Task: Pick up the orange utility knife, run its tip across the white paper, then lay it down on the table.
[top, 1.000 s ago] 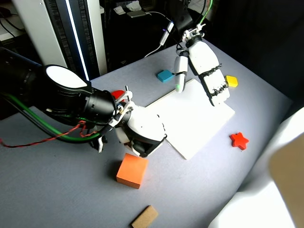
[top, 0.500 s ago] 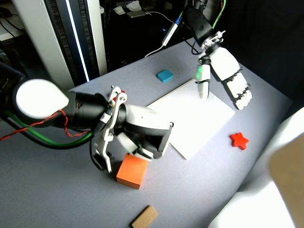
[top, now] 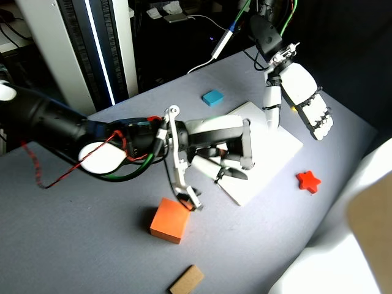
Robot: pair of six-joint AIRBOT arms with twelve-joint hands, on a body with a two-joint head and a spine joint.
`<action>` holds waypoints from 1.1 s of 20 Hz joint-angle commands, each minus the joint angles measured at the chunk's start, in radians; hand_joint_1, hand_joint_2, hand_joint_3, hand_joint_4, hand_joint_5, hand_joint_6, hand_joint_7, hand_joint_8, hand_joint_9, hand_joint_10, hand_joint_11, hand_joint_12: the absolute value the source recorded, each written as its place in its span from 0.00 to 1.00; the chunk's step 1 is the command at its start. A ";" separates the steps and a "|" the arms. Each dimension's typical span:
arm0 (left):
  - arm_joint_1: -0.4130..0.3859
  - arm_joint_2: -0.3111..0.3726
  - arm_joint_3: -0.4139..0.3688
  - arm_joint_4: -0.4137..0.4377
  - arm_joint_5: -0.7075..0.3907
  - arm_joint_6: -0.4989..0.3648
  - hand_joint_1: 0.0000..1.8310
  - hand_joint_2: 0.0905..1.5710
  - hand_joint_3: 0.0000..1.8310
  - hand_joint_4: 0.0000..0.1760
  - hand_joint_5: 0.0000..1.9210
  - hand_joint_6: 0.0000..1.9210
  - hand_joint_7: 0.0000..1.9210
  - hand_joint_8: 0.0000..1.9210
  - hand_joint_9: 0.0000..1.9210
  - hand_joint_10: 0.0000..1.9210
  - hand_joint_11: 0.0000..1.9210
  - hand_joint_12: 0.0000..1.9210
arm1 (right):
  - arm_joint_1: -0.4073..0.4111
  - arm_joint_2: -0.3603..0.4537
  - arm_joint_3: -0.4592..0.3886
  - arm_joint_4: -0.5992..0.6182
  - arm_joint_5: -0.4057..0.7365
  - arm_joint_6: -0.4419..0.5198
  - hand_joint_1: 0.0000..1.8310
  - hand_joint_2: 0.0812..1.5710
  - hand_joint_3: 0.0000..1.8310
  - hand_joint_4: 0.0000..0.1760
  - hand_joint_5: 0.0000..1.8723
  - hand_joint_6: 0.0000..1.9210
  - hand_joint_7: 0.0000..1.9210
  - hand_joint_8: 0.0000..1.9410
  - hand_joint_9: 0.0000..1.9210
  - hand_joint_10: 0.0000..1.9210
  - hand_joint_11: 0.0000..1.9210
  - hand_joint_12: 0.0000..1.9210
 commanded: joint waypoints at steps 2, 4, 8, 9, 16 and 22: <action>-0.003 0.003 0.006 0.043 -0.092 -0.002 0.00 0.77 0.00 0.00 0.00 0.00 0.00 0.00 0.00 0.00 0.00 0.01 | 0.020 -0.024 0.017 0.003 0.159 -0.033 0.79 0.73 0.14 1.00 0.73 1.00 0.79 1.00 0.84 1.00 0.88 1.00; -0.003 0.003 0.004 0.043 -0.092 -0.002 0.00 0.77 0.00 0.00 0.00 0.00 0.00 0.00 0.00 0.00 0.00 0.02 | 0.026 -0.072 0.061 -0.046 0.208 -0.046 0.79 0.73 0.14 1.00 0.73 1.00 0.80 1.00 0.85 1.00 0.88 1.00; -0.002 0.003 0.004 0.043 -0.092 -0.001 0.00 0.78 0.00 0.00 0.00 0.00 0.00 0.00 0.00 0.00 0.00 0.06 | 0.030 -0.148 0.129 -0.107 0.255 -0.045 0.80 0.74 0.13 1.00 0.73 1.00 0.80 1.00 0.85 1.00 0.88 1.00; -0.002 0.003 0.005 0.043 -0.092 -0.001 0.00 0.78 0.00 0.00 0.00 0.00 0.00 0.00 0.00 0.00 0.00 0.05 | 0.030 -0.168 0.153 -0.120 0.270 -0.042 0.78 0.74 0.13 1.00 0.73 1.00 0.80 1.00 0.85 1.00 0.88 1.00; 0.005 -0.003 0.036 0.043 -0.092 0.005 0.00 0.77 0.00 0.00 0.00 0.00 0.00 0.00 0.00 0.00 0.00 0.05 | 0.024 -0.259 0.261 -0.224 0.290 -0.014 0.79 0.74 0.12 1.00 0.73 1.00 0.80 1.00 0.85 1.00 0.88 1.00; 0.006 -0.021 0.069 0.043 -0.092 0.005 0.00 0.77 0.00 0.00 0.00 0.00 0.00 0.00 0.00 0.00 0.00 0.07 | -0.002 -0.266 0.272 -0.324 0.302 0.002 0.81 0.72 0.12 1.00 0.74 1.00 0.80 1.00 0.86 1.00 0.89 1.00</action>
